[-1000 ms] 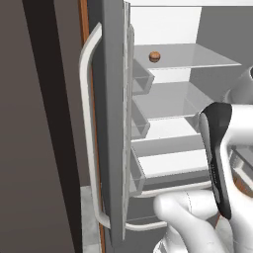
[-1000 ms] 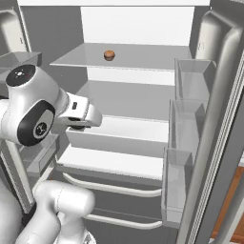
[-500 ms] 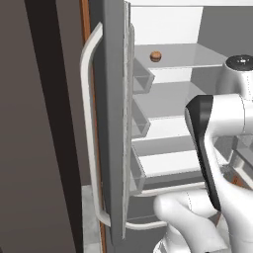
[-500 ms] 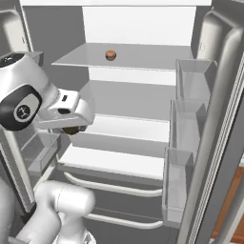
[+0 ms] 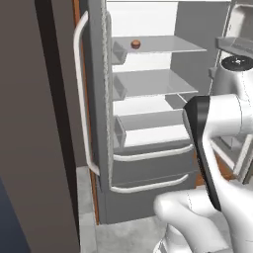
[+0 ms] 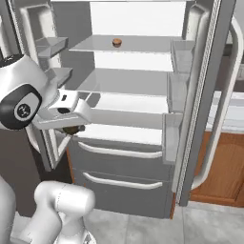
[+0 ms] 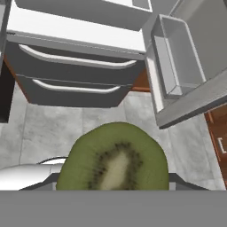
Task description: Pick the tangerine and kiwi from the fridge and place them inside the tupperware on the counter.
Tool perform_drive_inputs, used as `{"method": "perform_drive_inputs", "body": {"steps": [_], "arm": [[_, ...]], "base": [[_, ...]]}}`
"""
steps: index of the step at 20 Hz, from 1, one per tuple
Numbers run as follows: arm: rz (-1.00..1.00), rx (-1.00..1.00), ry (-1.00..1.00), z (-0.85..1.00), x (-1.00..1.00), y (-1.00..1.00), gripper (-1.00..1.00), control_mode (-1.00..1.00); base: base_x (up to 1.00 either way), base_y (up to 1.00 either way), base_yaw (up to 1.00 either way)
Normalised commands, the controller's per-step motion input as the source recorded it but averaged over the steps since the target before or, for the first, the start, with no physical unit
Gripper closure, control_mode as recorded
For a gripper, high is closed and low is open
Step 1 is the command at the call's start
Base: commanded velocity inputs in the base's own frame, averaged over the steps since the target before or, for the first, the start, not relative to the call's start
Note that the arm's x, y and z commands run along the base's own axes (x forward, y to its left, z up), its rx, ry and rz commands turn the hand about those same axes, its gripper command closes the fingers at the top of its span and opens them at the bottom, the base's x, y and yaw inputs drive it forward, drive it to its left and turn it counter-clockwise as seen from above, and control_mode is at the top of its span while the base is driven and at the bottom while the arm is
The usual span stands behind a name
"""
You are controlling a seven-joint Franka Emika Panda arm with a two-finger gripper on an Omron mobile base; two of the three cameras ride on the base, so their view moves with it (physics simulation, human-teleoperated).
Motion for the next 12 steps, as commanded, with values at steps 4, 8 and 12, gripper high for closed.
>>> {"method": "perform_drive_inputs", "body": {"steps": [4, 8, 12], "arm": [[0.0, 0.0, 0.0, 0.0, 0.0, 0.0, 1.0, 1.0], [0.0, 0.0, 0.0, 0.0, 0.0, 0.0, 1.0, 1.0], [0.0, 0.0, 0.0, 0.0, 0.0, 0.0, 1.0, 1.0]], "base": [[-1.0, -0.16, -0.29], [-0.97, -0.31, -0.54], [-0.67, -0.48, -0.71]]}}
